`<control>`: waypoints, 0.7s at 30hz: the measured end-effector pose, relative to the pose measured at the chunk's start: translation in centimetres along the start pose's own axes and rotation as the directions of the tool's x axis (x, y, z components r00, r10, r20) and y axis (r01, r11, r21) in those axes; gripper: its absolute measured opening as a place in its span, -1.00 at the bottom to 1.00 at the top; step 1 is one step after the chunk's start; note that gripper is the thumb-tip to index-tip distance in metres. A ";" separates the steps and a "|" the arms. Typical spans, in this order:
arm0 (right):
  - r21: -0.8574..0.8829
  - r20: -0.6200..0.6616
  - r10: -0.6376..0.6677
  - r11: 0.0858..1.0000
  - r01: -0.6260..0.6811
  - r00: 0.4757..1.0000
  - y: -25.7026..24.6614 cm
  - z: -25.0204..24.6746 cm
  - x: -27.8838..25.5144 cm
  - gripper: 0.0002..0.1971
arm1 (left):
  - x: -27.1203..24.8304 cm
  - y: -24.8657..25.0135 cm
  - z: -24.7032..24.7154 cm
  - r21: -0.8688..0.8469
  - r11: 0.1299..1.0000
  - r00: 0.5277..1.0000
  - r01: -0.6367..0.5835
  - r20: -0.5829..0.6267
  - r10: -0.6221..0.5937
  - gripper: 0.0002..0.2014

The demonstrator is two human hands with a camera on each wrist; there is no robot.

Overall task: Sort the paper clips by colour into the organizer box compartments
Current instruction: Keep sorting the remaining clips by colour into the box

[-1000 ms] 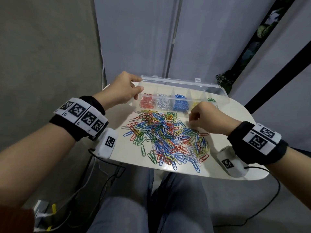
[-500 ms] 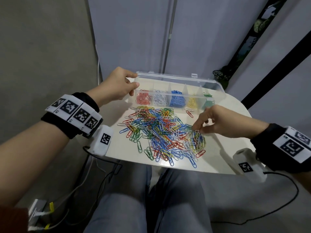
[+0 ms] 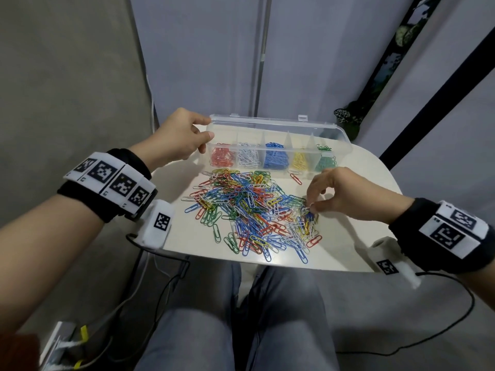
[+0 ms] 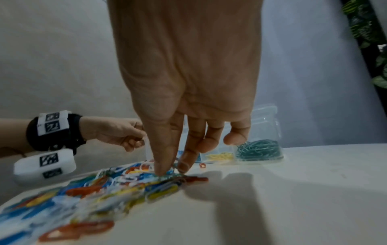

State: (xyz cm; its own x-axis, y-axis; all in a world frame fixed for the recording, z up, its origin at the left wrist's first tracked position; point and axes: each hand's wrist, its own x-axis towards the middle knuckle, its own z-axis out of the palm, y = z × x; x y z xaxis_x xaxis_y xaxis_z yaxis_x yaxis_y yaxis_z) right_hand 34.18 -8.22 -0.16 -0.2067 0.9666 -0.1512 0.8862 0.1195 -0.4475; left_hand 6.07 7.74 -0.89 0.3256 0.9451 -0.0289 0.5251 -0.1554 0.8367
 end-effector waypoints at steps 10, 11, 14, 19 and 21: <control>0.137 0.175 -0.034 0.990 0.010 0.984 -0.3 0.3 -1.7 -0.76 | 0.2 -0.2 0.0 -0.003 1.000 1.000 0.002 0.004 -0.002 -0.55; 0.127 0.174 -0.019 0.992 -0.004 0.985 -0.2 0.6 -1.7 -0.74 | 0.2 -0.2 0.0 -0.002 1.000 1.000 0.001 0.004 -0.001 -0.55; 0.085 0.167 -0.002 0.996 -0.012 0.986 -0.2 1.0 -1.6 -0.74 | 0.2 -0.1 -0.1 -0.004 1.000 1.000 0.000 0.005 0.000 -0.54; -0.001 0.144 0.014 1.000 -0.014 0.989 -0.8 1.0 -0.9 -0.83 | 0.2 -0.2 0.0 -0.008 1.000 1.000 0.002 0.005 -0.002 -0.54; -0.015 0.146 0.033 0.999 -0.031 0.989 -1.0 0.9 -0.7 -0.88 | 0.2 -0.2 0.0 -0.013 1.000 1.000 0.003 0.008 -0.003 -0.54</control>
State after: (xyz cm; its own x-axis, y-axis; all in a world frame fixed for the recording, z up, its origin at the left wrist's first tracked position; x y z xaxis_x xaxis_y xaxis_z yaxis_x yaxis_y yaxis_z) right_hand 33.06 -9.22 -0.41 -0.2356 0.9266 -0.2932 0.8985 0.0926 -0.4290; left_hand 6.01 7.96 -1.06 0.3302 0.9433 -0.0357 0.5160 -0.1487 0.8436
